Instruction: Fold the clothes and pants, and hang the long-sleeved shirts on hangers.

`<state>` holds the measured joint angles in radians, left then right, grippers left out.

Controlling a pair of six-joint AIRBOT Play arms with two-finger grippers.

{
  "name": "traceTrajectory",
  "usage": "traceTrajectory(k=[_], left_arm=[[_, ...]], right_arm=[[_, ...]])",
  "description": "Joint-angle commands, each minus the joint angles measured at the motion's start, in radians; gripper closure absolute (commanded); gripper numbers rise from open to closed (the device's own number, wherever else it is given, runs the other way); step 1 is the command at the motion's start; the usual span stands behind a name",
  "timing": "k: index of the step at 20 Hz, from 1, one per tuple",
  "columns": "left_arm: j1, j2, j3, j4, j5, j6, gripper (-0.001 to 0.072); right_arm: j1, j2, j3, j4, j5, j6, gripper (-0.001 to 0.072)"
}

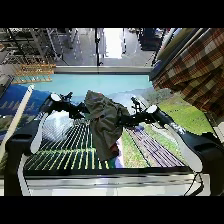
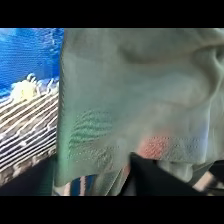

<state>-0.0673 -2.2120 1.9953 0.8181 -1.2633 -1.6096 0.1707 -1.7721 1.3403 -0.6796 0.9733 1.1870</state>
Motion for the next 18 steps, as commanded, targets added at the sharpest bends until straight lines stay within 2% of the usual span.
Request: traceTrajectory(k=[1, 2, 3, 4, 8, 9, 11, 12, 14, 15, 18], left_arm=[[-0.014, -0.041, 0.027, -0.058, -0.019, -0.059, 0.0447], [-0.020, -0.040, 0.027, -0.074, -0.006, -0.053, 0.0674], [-0.020, -0.039, 0.029, -0.100, -0.003, -0.039, 0.0701], [-0.016, -0.029, 0.029, -0.126, -0.006, -0.031, 0.0703], [0.064, 0.140, 0.029, -0.157, -0.066, 0.035, 0.0704], [0.093, 0.204, 0.029, -0.172, -0.086, 0.055, 0.0704], [0.148, 0.343, 0.029, -0.204, -0.109, 0.063, 0.0704], [0.170, 0.410, 0.029, -0.206, -0.124, 0.062, 0.0703], [0.202, 0.506, 0.029, -0.206, -0.180, 0.062, 0.0703], [0.216, 0.539, 0.029, -0.206, -0.231, 0.062, 0.0703], [0.254, 0.589, 0.029, -0.206, -0.388, 0.075, 0.0702]], right_arm=[[0.026, -0.026, 0.018, -0.003, 0.000, 0.004, 0.0432], [0.026, -0.025, 0.019, -0.007, 0.000, 0.005, 0.0652], [0.025, -0.024, 0.026, -0.024, 0.006, 0.013, 0.0697], [0.022, -0.015, 0.037, -0.073, 0.017, 0.054, 0.0698], [-0.012, 0.137, 0.118, -0.445, 0.149, 0.183, 0.0699], [-0.022, 0.195, 0.129, -0.494, 0.161, 0.196, 0.0700], [-0.036, 0.289, 0.131, -0.499, 0.164, 0.207, 0.0697], [-0.036, 0.303, 0.130, -0.478, 0.188, 0.217, 0.0676], [-0.021, 0.279, 0.129, -0.401, 0.243, 0.233, 0.0342], [-0.006, 0.260, 0.124, -0.388, 0.246, 0.242, 0.0299], [0.045, 0.177, 0.116, -0.382, 0.227, 0.244, 0.0257]])
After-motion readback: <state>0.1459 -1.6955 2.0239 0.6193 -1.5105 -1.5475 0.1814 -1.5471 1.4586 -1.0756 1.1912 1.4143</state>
